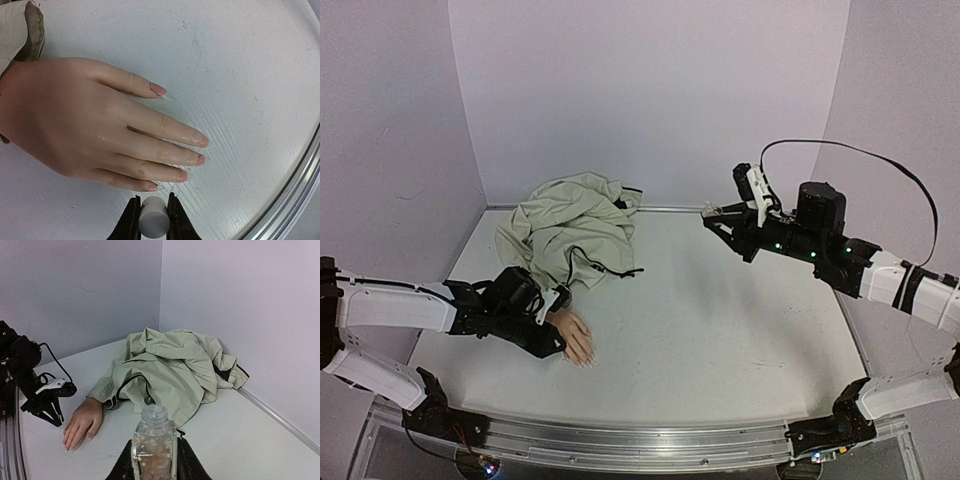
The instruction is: Paint the nails
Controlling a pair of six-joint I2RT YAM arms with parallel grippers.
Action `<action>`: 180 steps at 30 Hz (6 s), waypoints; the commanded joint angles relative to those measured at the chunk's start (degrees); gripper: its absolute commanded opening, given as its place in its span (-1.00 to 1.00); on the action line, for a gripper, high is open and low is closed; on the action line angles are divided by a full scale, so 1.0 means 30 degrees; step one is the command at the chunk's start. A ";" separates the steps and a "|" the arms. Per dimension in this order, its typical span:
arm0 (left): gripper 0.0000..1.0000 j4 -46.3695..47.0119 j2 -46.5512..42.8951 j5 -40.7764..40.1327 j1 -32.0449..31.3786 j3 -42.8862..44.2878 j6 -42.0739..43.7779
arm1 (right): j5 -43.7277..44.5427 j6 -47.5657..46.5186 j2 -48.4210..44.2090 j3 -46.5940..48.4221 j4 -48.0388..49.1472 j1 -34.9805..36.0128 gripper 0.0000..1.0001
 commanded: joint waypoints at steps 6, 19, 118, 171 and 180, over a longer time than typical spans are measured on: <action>-1.00 0.1197 -0.0374 0.0215 0.0290 0.0211 0.0426 | -0.0415 -0.0022 0.0001 0.0288 0.1207 0.0037 -1.00; -1.00 0.1301 -0.0020 0.0724 0.0423 0.0329 0.0690 | -0.0457 -0.0011 0.0035 0.0317 0.1177 0.0039 -1.00; -1.00 0.2179 0.1401 0.1754 0.0425 0.0652 0.1437 | -0.0605 0.0032 0.0503 0.0489 0.1148 0.0037 -1.00; -1.00 0.1884 0.0347 0.0729 0.0396 0.0360 0.1086 | -0.0706 0.0030 0.0742 0.0581 0.1148 0.0039 -1.00; -1.00 0.2072 0.0294 0.0597 0.0396 0.0298 0.1100 | -0.0795 0.0081 0.0825 0.0639 0.1147 0.0037 -1.00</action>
